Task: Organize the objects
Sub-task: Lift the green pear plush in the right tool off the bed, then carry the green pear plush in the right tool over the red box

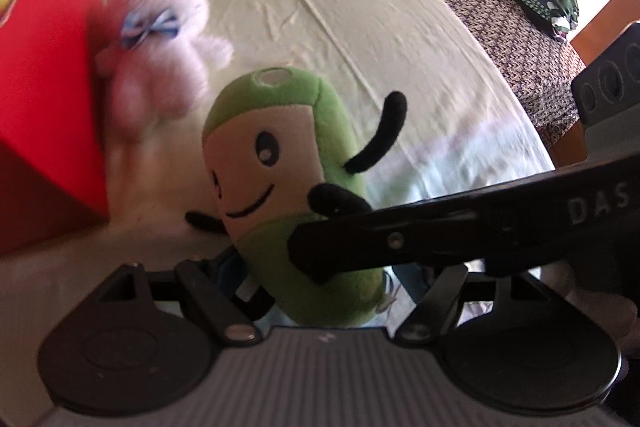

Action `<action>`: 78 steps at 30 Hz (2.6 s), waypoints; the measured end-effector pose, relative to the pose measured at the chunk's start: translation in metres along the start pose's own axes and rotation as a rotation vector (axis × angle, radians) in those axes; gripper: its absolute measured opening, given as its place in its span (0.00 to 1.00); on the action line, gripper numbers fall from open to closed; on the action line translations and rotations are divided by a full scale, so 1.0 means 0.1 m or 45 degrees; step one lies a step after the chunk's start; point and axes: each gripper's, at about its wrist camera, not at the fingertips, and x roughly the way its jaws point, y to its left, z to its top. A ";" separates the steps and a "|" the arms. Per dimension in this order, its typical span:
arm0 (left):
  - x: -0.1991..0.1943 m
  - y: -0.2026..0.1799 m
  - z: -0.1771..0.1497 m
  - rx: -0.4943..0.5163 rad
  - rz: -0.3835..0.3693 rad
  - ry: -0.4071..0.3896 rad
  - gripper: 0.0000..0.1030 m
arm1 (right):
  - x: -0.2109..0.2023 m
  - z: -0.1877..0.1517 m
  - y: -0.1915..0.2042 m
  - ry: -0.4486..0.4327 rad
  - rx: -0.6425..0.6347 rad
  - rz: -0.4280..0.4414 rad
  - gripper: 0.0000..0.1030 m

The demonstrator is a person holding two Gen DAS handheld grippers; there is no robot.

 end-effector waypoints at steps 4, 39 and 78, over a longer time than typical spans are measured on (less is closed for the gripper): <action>-0.10 0.09 -0.05 -0.024 -0.001 -0.038 0.78 | -0.01 -0.01 0.07 -0.008 -0.023 0.003 0.60; -0.44 -0.26 0.11 0.180 0.110 -0.267 0.77 | -0.30 -0.03 0.32 -0.282 -0.120 0.044 0.60; -2.15 1.93 0.08 0.133 0.158 -0.658 0.77 | 1.22 0.28 2.33 -0.531 -0.349 0.202 0.61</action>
